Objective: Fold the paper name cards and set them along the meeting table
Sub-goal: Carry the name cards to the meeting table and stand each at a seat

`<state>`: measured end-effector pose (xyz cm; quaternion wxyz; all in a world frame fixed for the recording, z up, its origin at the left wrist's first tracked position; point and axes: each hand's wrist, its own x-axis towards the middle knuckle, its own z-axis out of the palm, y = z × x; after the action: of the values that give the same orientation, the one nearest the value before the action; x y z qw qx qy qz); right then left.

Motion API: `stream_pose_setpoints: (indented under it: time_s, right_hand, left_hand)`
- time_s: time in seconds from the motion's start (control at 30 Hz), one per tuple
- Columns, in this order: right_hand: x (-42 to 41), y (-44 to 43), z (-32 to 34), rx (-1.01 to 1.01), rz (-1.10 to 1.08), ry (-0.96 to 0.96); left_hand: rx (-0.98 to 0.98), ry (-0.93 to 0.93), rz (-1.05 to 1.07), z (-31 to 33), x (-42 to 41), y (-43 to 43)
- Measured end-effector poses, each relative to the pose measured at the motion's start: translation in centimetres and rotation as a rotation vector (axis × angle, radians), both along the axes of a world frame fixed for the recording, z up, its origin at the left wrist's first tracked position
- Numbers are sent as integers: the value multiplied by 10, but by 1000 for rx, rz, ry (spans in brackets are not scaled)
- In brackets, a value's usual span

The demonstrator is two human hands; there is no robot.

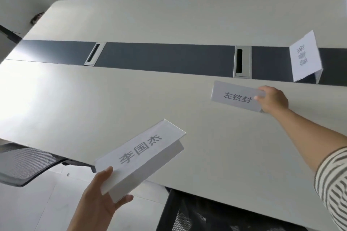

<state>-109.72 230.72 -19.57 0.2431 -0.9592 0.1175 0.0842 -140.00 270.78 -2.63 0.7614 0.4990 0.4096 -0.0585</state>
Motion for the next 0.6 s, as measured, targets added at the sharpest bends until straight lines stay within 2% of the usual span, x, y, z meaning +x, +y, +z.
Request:
stream_pose_setpoints:
  time_s: [0.13, 0.2, 0.3, 0.6]
  right_hand:
    - [5, 15, -7, -311, 171, -171]
    - [-2, 31, -13, -398, 278, -118]
    - [-2, 41, -23, -449, 339, -34]
    - [34, 35, -21, -490, 361, -27]
  left_hand:
    - [-9, 22, 2, 0, 12, -14]
    - [-10, 41, 15, 0, 16, -17]
    - [4, 63, 25, -1, 20, -20]
    - [-6, 60, 61, 1, 15, -23]
